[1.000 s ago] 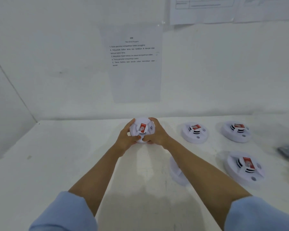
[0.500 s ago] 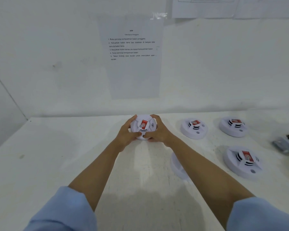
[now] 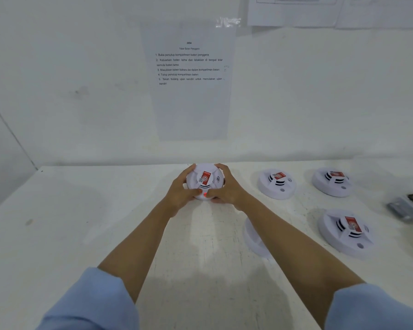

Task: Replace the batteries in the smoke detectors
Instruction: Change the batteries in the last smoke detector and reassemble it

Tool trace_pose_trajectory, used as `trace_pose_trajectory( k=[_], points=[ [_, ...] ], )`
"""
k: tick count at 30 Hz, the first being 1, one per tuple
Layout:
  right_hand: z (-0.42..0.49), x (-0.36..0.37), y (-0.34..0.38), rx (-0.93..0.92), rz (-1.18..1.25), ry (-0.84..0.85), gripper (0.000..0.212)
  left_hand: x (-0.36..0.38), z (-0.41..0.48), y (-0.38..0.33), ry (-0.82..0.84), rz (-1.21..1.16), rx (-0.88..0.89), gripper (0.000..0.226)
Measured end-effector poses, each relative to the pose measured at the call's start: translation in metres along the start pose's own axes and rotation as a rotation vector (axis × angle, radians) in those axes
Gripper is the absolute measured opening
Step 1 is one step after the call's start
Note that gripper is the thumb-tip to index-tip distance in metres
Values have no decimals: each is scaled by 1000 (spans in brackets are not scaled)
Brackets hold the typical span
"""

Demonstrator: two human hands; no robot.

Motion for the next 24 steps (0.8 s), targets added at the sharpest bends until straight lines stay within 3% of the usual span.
trace_pose_trajectory(
  k=[2, 7, 10, 15, 24],
  points=[
    [1, 1, 0, 19, -41, 3, 25, -1, 1, 2, -6, 13, -4, 63],
    [-3, 0, -4, 33, 4, 34, 47, -4, 2, 7, 13, -12, 0, 64],
    [-5, 0, -20, 49, 268, 115, 73, -4, 2, 10, 67, -49, 24, 63],
    [-4, -1, -30, 81, 317, 172, 61, -4, 6, 13, 107, -49, 35, 60],
    [-2, -1, -31, 49, 319, 167, 58, -4, 7, 13, 100, -48, 32, 58]
  ],
)
Point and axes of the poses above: each hand's wrist, its own z-axis towards the middle knuckle, its own x-axis out of the palm, y = z × x, the point moved 10 cm from there along z, towards the middle knuckle, and after that the axes turned 15 degrees about y, right-handed, at the moved point
